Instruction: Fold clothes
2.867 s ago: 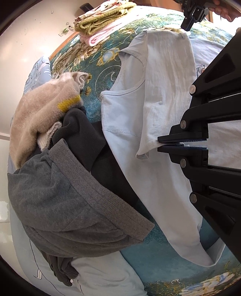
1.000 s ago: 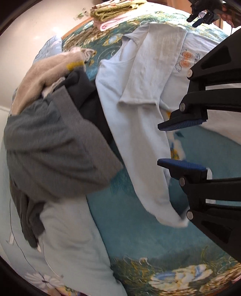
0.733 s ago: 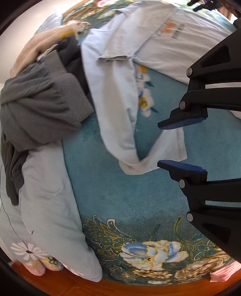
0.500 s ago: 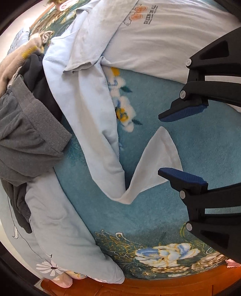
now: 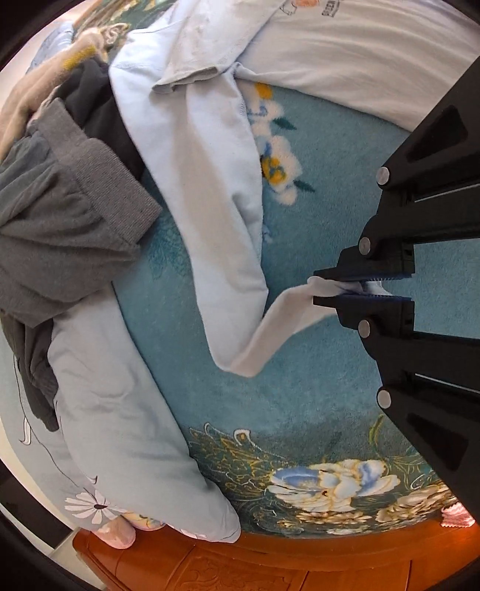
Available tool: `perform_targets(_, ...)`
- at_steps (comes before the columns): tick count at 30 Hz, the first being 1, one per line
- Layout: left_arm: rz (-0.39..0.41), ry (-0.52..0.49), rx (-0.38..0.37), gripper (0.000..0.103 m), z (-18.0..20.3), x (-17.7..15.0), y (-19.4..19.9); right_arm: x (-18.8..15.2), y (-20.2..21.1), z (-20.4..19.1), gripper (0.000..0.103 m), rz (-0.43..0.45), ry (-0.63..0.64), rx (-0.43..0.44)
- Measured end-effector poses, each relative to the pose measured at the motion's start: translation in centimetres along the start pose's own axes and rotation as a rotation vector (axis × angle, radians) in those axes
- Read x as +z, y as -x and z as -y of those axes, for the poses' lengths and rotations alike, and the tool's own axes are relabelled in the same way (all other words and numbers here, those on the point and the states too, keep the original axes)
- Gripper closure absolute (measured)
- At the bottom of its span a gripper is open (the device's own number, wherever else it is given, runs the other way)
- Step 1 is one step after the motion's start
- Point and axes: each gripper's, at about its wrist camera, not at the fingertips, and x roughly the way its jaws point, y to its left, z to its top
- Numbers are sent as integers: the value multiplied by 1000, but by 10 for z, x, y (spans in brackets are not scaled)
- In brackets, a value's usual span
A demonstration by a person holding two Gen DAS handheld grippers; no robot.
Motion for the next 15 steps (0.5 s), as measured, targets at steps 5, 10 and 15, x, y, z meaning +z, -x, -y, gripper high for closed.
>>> perform_targets(5,54,248,-179,98,-89,39,52,1,3,4,72,4,-7,-4)
perform_targets(10,113,264,-185,98,-132,90,93,2,4,8,72,3,-20,0)
perform_targets(15,3,256,-443,98,-97,118,107,0,3,5,72,-3,-15,3)
